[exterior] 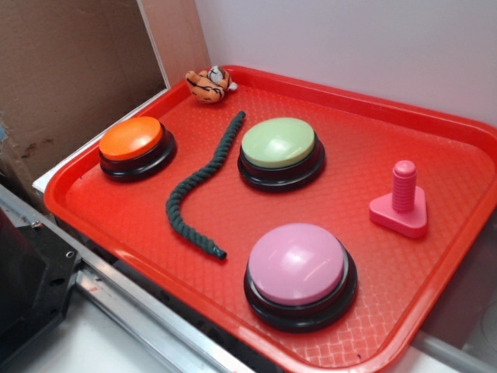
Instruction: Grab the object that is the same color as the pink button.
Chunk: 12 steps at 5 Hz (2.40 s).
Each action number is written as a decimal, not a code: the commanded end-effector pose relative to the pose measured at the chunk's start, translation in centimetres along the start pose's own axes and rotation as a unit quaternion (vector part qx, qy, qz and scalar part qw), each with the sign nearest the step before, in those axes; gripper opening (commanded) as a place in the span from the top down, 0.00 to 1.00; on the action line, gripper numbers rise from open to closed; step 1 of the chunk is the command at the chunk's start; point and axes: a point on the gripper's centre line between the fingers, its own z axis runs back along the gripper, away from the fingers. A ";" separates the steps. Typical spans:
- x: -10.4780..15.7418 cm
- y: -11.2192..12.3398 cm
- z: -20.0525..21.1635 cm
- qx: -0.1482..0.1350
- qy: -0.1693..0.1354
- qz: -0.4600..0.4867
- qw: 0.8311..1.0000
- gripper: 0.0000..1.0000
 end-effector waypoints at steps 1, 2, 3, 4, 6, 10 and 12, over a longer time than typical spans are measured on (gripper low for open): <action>0.0 0.0 0.0 0.000 0.000 0.000 1.000 0.00; 3.7 1.0 -0.2 -0.003 0.012 -0.007 1.000 0.00; 6.5 1.9 0.2 -0.004 0.013 -0.006 1.000 0.00; 11.6 1.7 0.6 -0.038 -0.006 -0.054 0.998 0.00; 16.1 -10.3 0.0 -0.011 0.026 -0.243 0.970 0.00; 11.8 -16.8 -6.5 0.001 0.097 -0.365 0.926 0.00; 11.4 -16.1 -9.4 0.002 0.103 -0.413 0.905 0.00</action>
